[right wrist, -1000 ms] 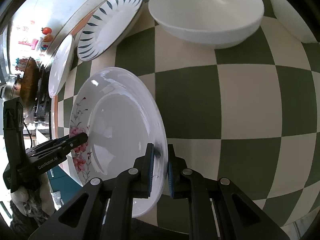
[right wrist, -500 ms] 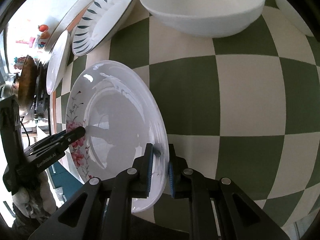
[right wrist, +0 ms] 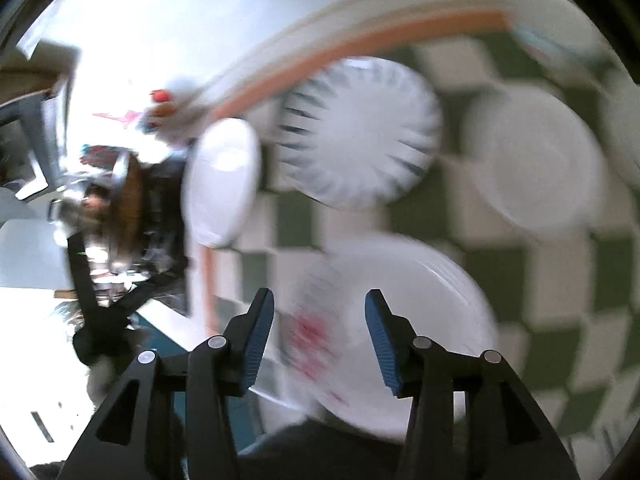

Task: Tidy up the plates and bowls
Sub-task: 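Open both grippers, then pinch the rim of the grey-swirl white plate, then carry the grey-swirl plate with both grippers and lower it onto the floral plate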

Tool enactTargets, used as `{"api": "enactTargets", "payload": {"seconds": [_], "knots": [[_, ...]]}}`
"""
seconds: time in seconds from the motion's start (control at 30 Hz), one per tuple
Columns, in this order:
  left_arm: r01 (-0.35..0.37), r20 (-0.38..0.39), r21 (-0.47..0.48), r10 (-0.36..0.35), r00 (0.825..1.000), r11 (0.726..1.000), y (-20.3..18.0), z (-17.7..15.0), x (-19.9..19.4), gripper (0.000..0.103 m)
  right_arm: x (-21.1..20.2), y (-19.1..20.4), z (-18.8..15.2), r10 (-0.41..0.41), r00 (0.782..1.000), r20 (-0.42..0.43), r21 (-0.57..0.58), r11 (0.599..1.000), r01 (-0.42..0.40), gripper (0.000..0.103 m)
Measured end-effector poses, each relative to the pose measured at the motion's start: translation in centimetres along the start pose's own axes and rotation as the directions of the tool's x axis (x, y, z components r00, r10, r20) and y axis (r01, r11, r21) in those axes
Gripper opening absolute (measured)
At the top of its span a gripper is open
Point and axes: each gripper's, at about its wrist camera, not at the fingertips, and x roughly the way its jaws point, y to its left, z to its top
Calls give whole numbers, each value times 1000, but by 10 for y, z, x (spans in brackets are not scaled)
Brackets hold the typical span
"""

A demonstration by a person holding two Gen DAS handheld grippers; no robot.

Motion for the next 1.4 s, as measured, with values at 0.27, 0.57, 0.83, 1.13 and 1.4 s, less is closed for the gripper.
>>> {"api": "enactTargets", "payload": {"seconds": [0.27, 0.57, 0.83, 1.13, 1.4], "knots": [[-20, -65, -117, 13, 998, 993, 54, 47, 60, 36, 118, 83, 125, -77, 994, -81, -174, 983, 62, 51], [57, -66, -121, -66, 996, 991, 60, 77, 86, 23, 204, 79, 186, -103, 974, -204, -134, 988, 76, 18], [55, -29, -89, -58, 998, 994, 58, 77, 88, 22, 200, 68, 179, -75, 982, -174, -162, 986, 47, 13], [54, 6, -22, -54, 999, 998, 35, 54, 51, 22, 158, 66, 155, -65, 992, -106, -195, 980, 44, 7], [74, 28, 53, -75, 997, 996, 0, 22, 15, 22, 101, 42, 118, -20, 999, -32, -150, 989, 15, 7]]}}
